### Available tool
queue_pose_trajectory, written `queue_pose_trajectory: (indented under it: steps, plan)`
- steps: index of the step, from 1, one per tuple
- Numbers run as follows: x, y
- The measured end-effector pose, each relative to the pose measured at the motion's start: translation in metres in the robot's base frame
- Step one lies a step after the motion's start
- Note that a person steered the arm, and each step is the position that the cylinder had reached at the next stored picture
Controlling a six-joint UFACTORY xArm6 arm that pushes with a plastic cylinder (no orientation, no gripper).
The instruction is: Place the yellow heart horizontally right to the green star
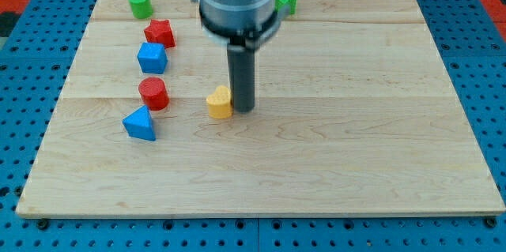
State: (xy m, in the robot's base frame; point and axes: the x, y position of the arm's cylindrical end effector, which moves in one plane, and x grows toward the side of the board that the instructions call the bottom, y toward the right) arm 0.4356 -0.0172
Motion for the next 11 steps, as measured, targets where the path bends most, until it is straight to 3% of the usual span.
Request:
queue_pose_trajectory:
  steps: [1,2,3,6,7,8,9,10,11]
  plan:
    - [0.033,0.033]
    - [0.075,0.023]
    - [0.051,-0.037]
    - [-0.044,-0.003]
    - [-0.047,0.004]
    - [-0.019,-0.003]
    - [-0.037,-0.061]
    - [-0.068,-0.072]
    - [-0.104,0.002]
